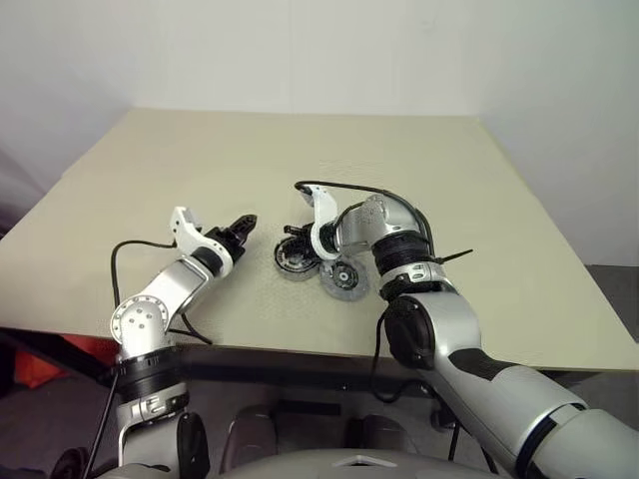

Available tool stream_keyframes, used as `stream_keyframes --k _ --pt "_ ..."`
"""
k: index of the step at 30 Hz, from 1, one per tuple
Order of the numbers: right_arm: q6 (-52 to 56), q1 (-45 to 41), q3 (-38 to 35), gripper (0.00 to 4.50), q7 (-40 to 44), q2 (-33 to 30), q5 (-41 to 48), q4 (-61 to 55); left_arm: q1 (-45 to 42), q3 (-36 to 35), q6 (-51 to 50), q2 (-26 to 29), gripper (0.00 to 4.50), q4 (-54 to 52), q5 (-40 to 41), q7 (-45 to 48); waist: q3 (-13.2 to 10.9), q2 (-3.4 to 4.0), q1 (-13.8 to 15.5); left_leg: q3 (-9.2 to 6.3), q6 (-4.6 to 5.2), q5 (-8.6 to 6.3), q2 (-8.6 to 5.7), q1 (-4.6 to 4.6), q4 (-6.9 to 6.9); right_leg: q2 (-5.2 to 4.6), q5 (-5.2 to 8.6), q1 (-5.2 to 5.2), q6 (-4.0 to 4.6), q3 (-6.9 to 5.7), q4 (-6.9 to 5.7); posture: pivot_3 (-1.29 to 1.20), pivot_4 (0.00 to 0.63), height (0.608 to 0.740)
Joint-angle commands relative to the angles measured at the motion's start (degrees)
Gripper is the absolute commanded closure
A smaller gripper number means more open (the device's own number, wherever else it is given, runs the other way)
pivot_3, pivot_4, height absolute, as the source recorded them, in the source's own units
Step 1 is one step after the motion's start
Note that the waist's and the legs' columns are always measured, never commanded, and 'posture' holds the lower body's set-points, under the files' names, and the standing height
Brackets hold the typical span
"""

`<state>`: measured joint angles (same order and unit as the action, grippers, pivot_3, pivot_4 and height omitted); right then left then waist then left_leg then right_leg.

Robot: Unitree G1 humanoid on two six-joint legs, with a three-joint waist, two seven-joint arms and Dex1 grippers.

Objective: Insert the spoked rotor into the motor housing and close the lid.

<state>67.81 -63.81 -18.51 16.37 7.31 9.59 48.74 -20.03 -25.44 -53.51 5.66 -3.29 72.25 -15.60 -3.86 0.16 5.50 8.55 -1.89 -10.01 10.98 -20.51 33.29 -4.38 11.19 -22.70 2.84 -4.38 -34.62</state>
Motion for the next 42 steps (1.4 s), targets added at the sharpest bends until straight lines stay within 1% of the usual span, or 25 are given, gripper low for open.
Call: stream_keyframes --k 1,7,10,12,15,18,22,25,29,31,34,37,42 --pt "-2.8 -2.2 0.4 4.5 -1.3 -0.9 1.5 1.2 -0.7 0.2 1.0 0.5 2.45 -2.2 0.9 0.0 0.0 0.0 0.0 0.0 -0.03 0.02 0.01 0.0 -0.02 0.01 0.0 -0.01 0.0 -0.02 0.0 0.0 0.0 0.74" --pt "-2.9 -2.2 2.3 4.5 -0.9 -2.3 2.9 1.2 -1.2 0.4 1.1 0.8 2.45 -1.5 0.8 0.2 0.0 0.0 0.0 -0.04 -0.12 0.08 0.01 -0.02 -0.03 0.01 0.0 -0.01 -0.01 -0.04 0.02 0.0 0.0 0.74" --pt "1.0 -2.9 5.8 4.5 6.1 -3.5 6.0 -4.2 -1.5 0.8 1.1 0.7 2.45 -0.9 0.6 0.6 0.0 0.0 0.0 -0.04 -0.12 0.08 0.02 -0.11 -0.03 0.01 -0.01 -0.04 -0.01 -0.04 0.01 0.0 0.0 0.74" --pt "2.6 -3.0 6.8 4.5 8.3 -4.2 7.5 -6.5 -1.6 0.9 1.2 0.8 2.45 -0.6 0.6 0.7 0.0 -0.01 0.0 -0.04 -0.11 0.09 0.01 -0.27 -0.03 0.02 -0.02 -0.19 -0.01 -0.02 0.0 0.0 0.0 0.74" --pt "7.0 -2.1 8.8 4.5 12.0 -5.7 10.6 -13.5 -2.2 1.6 1.0 0.9 2.45 0.5 0.5 1.5 0.0 -0.01 0.1 -0.03 -0.14 0.1 0.0 -0.47 -0.07 0.08 -0.03 -0.35 0.03 -0.01 -0.1 0.0 0.0 0.74" --pt "8.0 -0.4 10.0 4.5 12.9 -6.9 11.7 -17.4 -2.8 1.8 0.8 1.2 2.45 1.2 0.4 2.0 0.0 -0.02 0.2 -0.02 -0.1 0.08 0.02 -0.58 -0.24 0.17 -0.03 -0.45 0.02 -0.04 -0.09 0.0 0.0 0.74" --pt "7.7 1.5 9.0 4.5 12.8 -10.0 12.6 -18.7 -3.3 2.1 0.7 1.7 2.45 2.1 0.4 2.6 0.0 -0.02 0.2 0.0 -0.05 0.04 -0.03 -0.62 -0.27 0.16 -0.01 -0.44 0.03 -0.05 -0.06 0.0 0.0 0.74" --pt "6.2 3.4 9.6 3.92 13.8 -13.7 12.4 -20.0 -3.3 2.4 0.2 2.2 2.45 2.7 0.4 3.0 0.0 -0.02 0.4 0.02 -0.07 0.05 -0.05 -0.61 -0.25 0.13 0.17 -0.42 0.08 -0.05 -0.08 0.0 0.0 0.74" --pt "1.7 8.5 15.0 2.64 19.7 -19.5 12.3 -27.1 -3.1 3.5 -1.1 2.7 2.45 3.5 0.1 3.8 0.0 -0.02 0.7 0.04 -0.12 0.08 -0.05 -0.54 -0.18 0.12 0.17 -0.31 0.07 -0.05 -0.11 0.0 0.0 0.74" --pt "-6.4 13.0 19.3 2.64 23.3 -23.5 9.8 -31.2 -3.3 4.2 -1.8 2.7 2.45 4.0 -0.1 4.4 0.0 -0.06 1.0 0.03 -0.12 0.09 -0.05 -0.52 -0.17 0.13 0.17 -0.26 0.06 -0.06 -0.1 0.0 0.0 0.74" --pt "-10.8 17.9 20.2 2.64 25.7 -27.6 9.6 -34.3 -3.6 4.6 -2.6 2.8 2.45 4.3 0.2 5.0 0.0 -0.06 1.7 0.05 -0.11 0.08 -0.05 -0.49 -0.15 0.13 0.17 -0.23 0.05 -0.06 -0.09 0.0 0.0 0.74" --pt "-8.9 22.4 17.7 2.64 27.0 -30.7 12.2 -37.7 -3.8 4.7 -3.3 2.9 2.45 4.8 0.3 5.7 0.0 -0.06 1.9 0.07 -0.1 0.08 -0.06 -0.51 -0.15 0.13 0.17 -0.25 0.05 -0.06 -0.1 0.0 0.0 0.74" --pt "-0.9 27.8 13.0 2.64 27.5 -34.1 17.7 -42.6 -4.4 5.1 -4.2 2.9 2.45 6.1 -0.3 6.6 0.0 -0.06 2.1 0.06 -0.08 0.08 -0.08 -0.51 -0.09 0.13 0.17 -0.21 0.04 -0.06 -0.1 0.0 0.0 0.74"
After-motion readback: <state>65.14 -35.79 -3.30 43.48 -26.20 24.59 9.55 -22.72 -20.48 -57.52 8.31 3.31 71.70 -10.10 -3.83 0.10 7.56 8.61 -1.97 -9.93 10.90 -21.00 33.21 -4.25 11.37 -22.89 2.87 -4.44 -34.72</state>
